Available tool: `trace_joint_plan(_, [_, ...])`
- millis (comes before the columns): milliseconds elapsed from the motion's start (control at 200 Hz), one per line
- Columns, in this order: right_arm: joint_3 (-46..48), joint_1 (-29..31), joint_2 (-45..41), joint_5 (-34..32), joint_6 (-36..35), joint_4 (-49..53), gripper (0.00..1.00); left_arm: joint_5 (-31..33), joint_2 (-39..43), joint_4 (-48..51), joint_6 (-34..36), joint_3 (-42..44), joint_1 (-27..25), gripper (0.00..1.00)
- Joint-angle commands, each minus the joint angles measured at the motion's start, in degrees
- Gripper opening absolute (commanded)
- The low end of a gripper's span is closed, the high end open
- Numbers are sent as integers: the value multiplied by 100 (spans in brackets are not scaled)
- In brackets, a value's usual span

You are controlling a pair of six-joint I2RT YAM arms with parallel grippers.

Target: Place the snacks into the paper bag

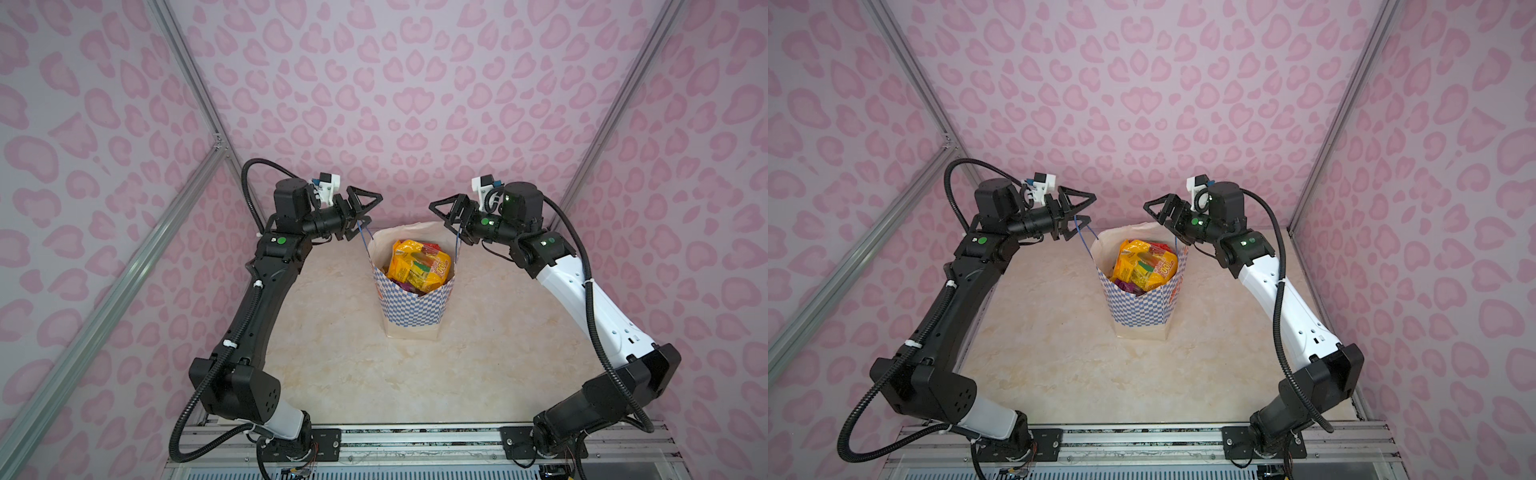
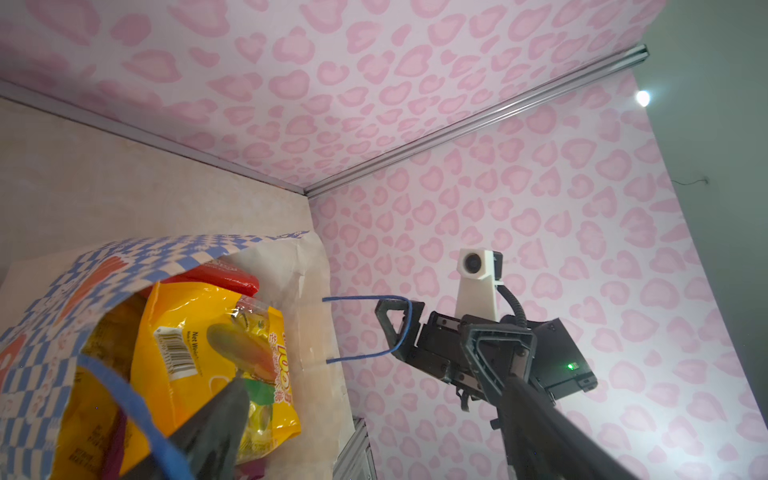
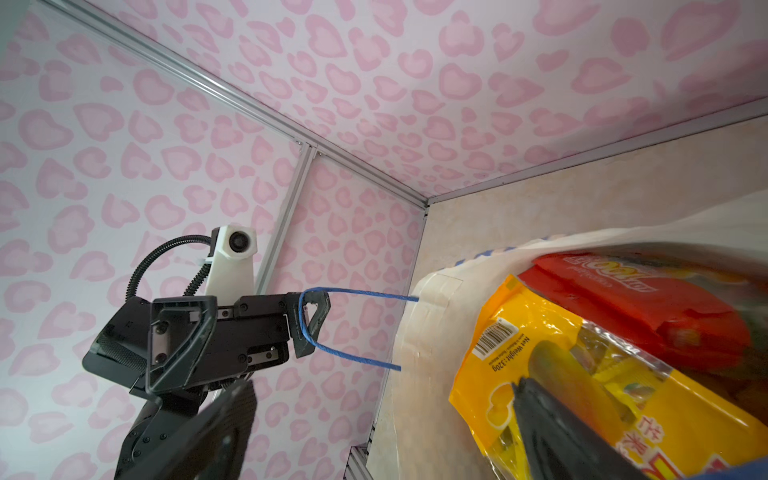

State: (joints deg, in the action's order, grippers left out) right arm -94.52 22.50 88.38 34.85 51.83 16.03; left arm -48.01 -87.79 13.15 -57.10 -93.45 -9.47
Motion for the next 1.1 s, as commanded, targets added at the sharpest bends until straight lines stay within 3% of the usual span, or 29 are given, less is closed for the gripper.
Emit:
trace_joint_plan(0, [326,-63,-145,-31,-90,-929,99,118,203,-981,181,382,-11,97])
trace_joint_plan(255, [355,-140,-130,-212,-243,-673,99,206,96,-792,283,288,-9,97])
trace_joint_plan(355, [263,-152,-207,-781,-558,-70,99,509,-7,17,943,43,59,97])
trace_joint_plan(425, [332,-115,-390,-1485,-823,337,99,1011,-124,1259,1686,-288,217,97])
trace_joint_plan(505, [336,-88,-511,-1989,-1065,777,99,890,-63,1633,2060,-323,288,97])
trace_joint_plan(835, [663,0,-807,-2449,-1460,1295,99,1075,315,2677,2997,182,288,97])
trace_joint_plan(1095, [882,18,-1490,-3125,-1913,1639,99,2113,832,3637,3530,103,306,97])
